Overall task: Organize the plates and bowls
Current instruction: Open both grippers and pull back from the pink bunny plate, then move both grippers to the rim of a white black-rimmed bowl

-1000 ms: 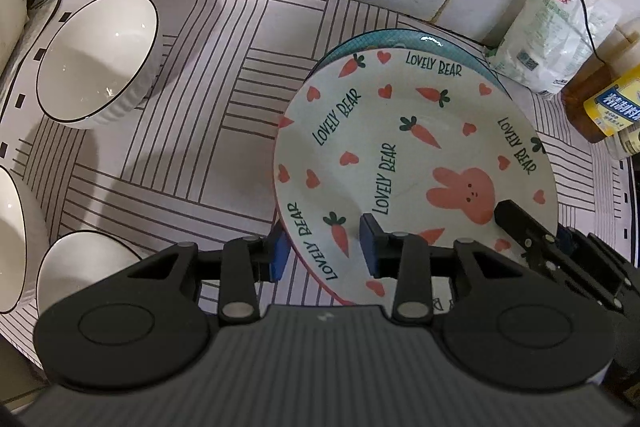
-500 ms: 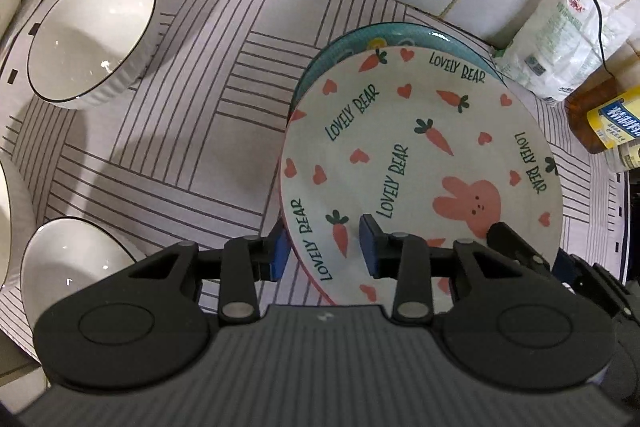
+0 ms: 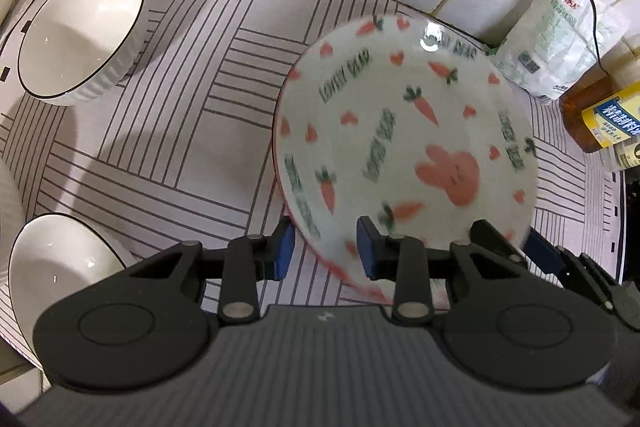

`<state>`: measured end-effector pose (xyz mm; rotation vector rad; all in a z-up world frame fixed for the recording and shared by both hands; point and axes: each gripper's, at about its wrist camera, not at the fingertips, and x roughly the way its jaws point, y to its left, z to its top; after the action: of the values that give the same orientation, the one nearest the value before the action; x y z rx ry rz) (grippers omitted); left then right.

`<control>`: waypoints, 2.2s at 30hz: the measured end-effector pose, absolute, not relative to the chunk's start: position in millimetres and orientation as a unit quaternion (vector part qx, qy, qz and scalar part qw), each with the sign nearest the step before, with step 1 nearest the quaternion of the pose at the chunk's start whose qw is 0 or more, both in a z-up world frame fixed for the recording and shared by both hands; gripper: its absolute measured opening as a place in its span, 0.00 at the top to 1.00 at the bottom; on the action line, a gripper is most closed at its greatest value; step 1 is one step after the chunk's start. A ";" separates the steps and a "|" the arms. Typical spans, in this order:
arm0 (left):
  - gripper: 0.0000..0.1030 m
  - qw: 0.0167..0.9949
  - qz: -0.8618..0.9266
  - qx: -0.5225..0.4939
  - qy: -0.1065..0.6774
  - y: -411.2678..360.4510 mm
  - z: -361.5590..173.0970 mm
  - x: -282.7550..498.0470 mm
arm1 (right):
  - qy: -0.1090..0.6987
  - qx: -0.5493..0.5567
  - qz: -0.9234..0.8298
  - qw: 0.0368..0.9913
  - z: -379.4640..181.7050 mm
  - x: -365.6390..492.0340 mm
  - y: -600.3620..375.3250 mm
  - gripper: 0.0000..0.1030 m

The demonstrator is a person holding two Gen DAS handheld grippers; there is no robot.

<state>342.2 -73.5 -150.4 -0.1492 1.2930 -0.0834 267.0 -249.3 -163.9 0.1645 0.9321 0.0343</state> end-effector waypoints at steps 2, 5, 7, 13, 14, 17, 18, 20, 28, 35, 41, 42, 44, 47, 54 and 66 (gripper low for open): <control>0.71 0.795 -0.038 -0.068 0.602 -74.2 -150.4 340.6 | 0.440 0.056 0.015 0.896 -164.7 264.9 -242.9 0.57; 0.71 0.795 -0.039 -0.062 0.602 -77.1 -149.4 338.7 | 0.436 0.053 0.009 0.898 -166.0 263.9 -241.6 0.57; 0.72 0.797 -0.043 -0.056 0.600 -78.5 -146.5 335.6 | 0.429 0.061 0.008 0.901 -166.7 259.9 -243.3 0.57; 0.72 0.802 -0.044 -0.034 0.595 -77.9 -123.2 317.4 | 0.417 0.083 0.015 0.905 -151.1 233.3 -251.4 0.57; 0.72 0.803 -0.046 -0.032 0.593 -76.8 -117.4 313.0 | 0.416 0.086 0.018 0.905 -147.4 229.5 -251.7 0.57; 0.72 0.809 -0.050 -0.023 0.586 -71.8 -98.4 297.9 | 0.408 0.098 0.024 0.907 -133.4 214.5 -254.0 0.53; 0.72 0.812 -0.056 -0.016 0.580 -70.7 -92.1 292.2 | 0.404 0.105 0.030 0.908 -127.9 208.4 -254.5 0.51; 0.72 0.819 -0.072 0.002 0.569 -69.3 -83.5 280.4 | 0.391 0.110 0.040 0.913 -117.7 197.2 -252.9 0.50; 0.72 0.824 -0.105 0.081 0.551 -62.3 -74.4 234.9 | 0.338 0.115 0.079 0.931 -83.6 145.1 -245.9 0.43; 0.72 0.829 -0.106 0.071 0.544 -51.7 -62.9 198.2 | 0.329 0.081 0.122 0.933 -77.0 120.0 -227.9 0.36; 0.66 0.833 -0.082 0.060 0.543 -31.1 -56.9 182.3 | 0.340 0.082 0.141 0.926 -76.8 104.5 -217.2 0.33; 0.65 0.834 -0.078 0.059 0.544 -26.7 -56.9 180.5 | 0.344 0.089 0.145 0.924 -76.9 102.1 -215.5 0.33; 0.60 0.835 -0.072 0.055 0.542 -18.4 -56.8 176.6 | 0.345 0.104 0.149 0.921 -77.5 97.3 -213.4 0.33; 0.56 0.837 -0.063 0.054 0.542 -5.9 -59.0 171.6 | 0.345 0.115 0.156 0.918 -79.9 90.9 -207.9 0.32; 0.46 0.844 -0.043 0.049 0.532 17.3 -65.8 162.4 | 0.326 0.105 0.146 0.928 -88.5 85.6 -189.9 0.32; 0.27 0.864 -0.016 0.066 0.499 46.3 -85.8 161.7 | 0.307 0.070 0.187 0.931 -108.3 88.4 -145.3 0.31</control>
<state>161.7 46.3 -85.8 0.1389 1.0469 -0.0342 88.4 -145.3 -108.3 0.1430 0.6287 0.3823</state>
